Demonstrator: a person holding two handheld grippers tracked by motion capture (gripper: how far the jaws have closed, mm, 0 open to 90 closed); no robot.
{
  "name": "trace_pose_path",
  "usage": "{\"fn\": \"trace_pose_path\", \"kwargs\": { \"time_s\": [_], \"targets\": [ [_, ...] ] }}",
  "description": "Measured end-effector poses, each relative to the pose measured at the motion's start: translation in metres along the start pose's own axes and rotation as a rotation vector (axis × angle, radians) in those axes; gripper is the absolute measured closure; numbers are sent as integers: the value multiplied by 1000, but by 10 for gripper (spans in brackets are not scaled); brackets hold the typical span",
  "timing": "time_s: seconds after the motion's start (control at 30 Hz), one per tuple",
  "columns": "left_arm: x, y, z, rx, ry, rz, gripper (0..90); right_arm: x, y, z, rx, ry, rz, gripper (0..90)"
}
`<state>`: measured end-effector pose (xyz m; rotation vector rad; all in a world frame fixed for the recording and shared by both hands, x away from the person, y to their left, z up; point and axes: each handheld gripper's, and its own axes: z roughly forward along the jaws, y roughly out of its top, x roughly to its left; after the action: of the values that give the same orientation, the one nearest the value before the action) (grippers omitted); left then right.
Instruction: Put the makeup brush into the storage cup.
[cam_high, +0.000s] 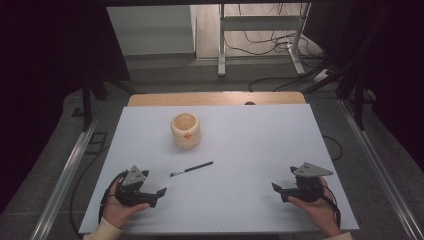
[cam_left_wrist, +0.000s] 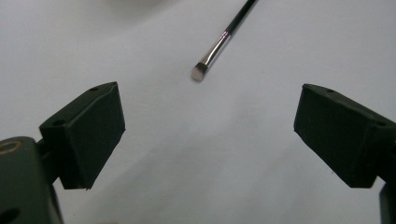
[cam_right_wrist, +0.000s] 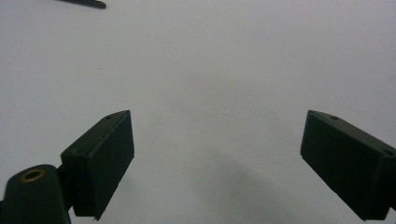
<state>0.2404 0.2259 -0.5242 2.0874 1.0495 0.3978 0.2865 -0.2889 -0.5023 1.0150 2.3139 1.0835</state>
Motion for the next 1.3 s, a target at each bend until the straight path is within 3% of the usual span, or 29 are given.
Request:
{"fn": "trace_pose_path", "kwargs": {
  "time_s": [0.3,0.6,0.97,1.3],
  "targets": [
    [-1,1,1,18,-9,19,98,0,0,1,4,7,0,98],
    [-1,7,-5,5,-17,37,113,1,0,1,7,10,4,99],
    [-5,34,-17,-1,-31,73,133,3,1,0,1,24,4,101],
    [-6,52,-18,10,-47,107,137,3,0,1,10,26,-1,103]
  ]
}}
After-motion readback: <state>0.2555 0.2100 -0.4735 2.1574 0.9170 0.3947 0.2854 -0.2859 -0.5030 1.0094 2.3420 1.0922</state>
